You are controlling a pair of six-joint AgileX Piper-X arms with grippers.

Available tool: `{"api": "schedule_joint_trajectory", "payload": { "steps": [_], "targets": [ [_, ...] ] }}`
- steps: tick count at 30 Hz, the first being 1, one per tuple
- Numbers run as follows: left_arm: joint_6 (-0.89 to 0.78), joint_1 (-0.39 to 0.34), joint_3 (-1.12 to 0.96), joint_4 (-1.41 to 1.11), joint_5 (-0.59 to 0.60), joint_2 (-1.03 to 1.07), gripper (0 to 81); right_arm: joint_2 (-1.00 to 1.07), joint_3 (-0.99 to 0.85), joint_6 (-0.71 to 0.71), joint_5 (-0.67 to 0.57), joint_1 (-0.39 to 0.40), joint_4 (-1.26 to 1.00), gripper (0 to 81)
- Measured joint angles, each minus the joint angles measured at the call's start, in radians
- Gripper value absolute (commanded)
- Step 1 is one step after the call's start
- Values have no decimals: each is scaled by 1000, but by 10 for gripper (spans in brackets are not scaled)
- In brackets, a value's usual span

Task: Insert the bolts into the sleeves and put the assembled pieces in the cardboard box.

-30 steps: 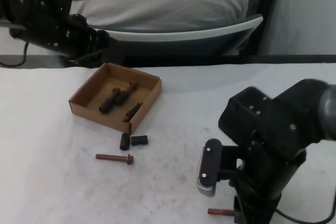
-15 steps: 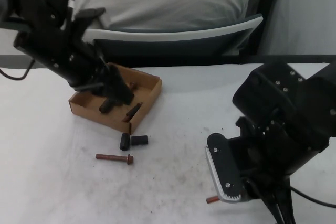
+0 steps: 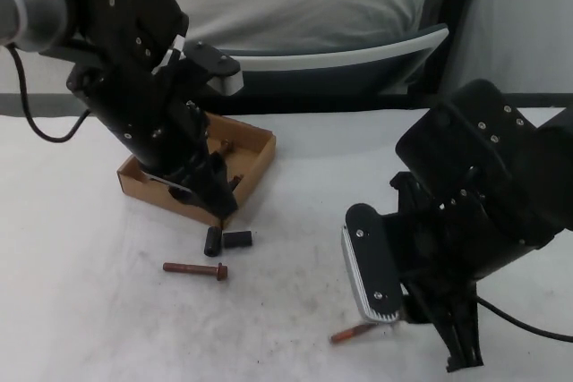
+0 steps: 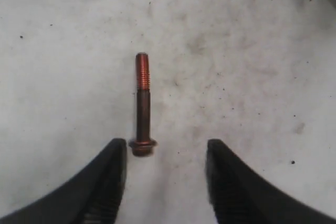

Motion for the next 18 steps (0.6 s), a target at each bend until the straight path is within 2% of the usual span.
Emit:
{"api": "schedule_joint_trajectory", "payload": {
  "steps": [4, 8, 9, 10, 11, 12, 14, 18],
  "targets": [
    [-34, 0, 0, 3, -8, 0, 447, 0, 0, 94, 60, 0, -27, 552],
    [-103, 0, 0, 3, -8, 0, 447, 0, 0, 389, 119, 0, -36, 552],
    [-120, 0, 0, 3, -8, 0, 447, 0, 0, 407, 119, 0, -36, 552],
    [-144, 0, 0, 3, -8, 0, 447, 0, 0, 508, 125, 0, -37, 548],
    [-199, 0, 0, 3, -8, 0, 447, 0, 0, 767, 127, 0, -41, 542],
    [-204, 0, 0, 3, -8, 0, 447, 0, 0, 767, 127, 0, -41, 532],
    [-263, 0, 0, 3, -8, 0, 447, 0, 0, 1007, 117, 0, -40, 505],
    [-416, 0, 0, 3, -8, 0, 447, 0, 0, 1343, 30, 0, -8, 482]
  ]
}}
